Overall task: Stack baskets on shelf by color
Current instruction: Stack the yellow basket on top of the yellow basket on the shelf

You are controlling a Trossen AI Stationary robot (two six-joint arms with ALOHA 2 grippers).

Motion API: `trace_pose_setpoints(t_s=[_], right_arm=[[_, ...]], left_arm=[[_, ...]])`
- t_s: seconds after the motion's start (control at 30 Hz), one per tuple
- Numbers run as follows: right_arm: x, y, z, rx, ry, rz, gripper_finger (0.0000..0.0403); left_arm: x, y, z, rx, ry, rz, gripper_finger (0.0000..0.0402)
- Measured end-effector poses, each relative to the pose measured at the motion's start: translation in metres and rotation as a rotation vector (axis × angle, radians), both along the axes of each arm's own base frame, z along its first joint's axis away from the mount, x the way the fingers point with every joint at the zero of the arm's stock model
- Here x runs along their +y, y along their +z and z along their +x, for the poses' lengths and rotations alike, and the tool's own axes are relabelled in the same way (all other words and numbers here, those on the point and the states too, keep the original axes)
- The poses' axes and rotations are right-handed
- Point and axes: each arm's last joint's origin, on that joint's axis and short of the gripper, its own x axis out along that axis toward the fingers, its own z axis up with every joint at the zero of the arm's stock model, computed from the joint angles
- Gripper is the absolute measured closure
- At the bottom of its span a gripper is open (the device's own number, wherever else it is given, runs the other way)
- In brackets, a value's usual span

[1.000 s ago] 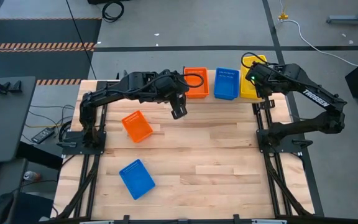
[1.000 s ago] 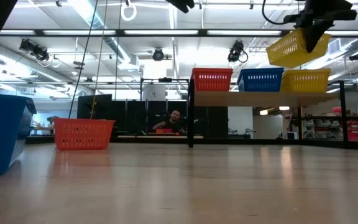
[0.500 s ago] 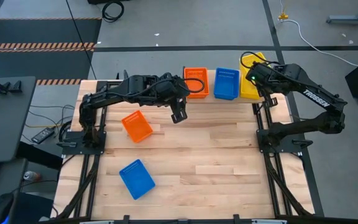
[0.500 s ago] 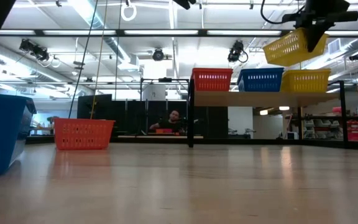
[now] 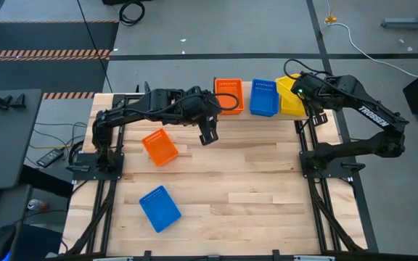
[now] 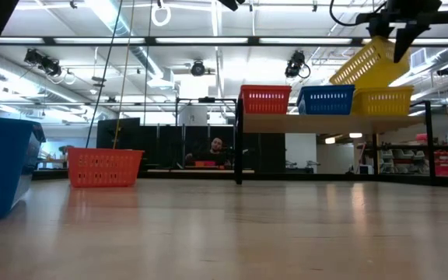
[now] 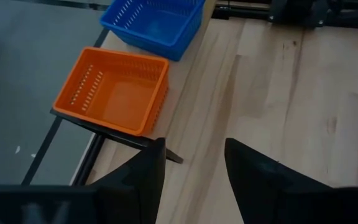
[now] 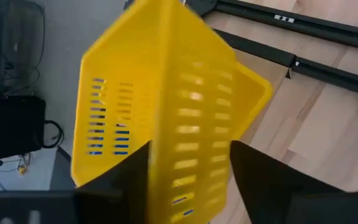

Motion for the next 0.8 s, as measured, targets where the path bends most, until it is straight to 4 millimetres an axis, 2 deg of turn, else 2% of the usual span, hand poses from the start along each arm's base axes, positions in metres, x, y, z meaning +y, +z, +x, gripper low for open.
trace_pose_setpoints(t_s=[0.17,0.37,0.57,0.8], right_arm=[[-0.0003,-0.0001,0.0002,0.003,-0.001,-0.004,0.0166],[-0.0002,-0.0001,0.0003,0.034,0.047,-0.002,0.0152],[0.001,0.0007,0.0013,0.12,0.22,-0.006,0.0152],[0.0007,0.0023,0.0027,0.323,0.535,-0.048,0.0153]], left_arm=[[0.0,0.0,0.0,0.0,0.0,0.0,0.023],[0.0,-0.0004,-0.0004,0.006,0.0,-0.001,0.023],[0.0001,-0.0004,-0.0004,0.006,0.0,0.0,0.023],[-0.0005,-0.0004,-0.0004,0.006,-0.001,0.0,0.023]])
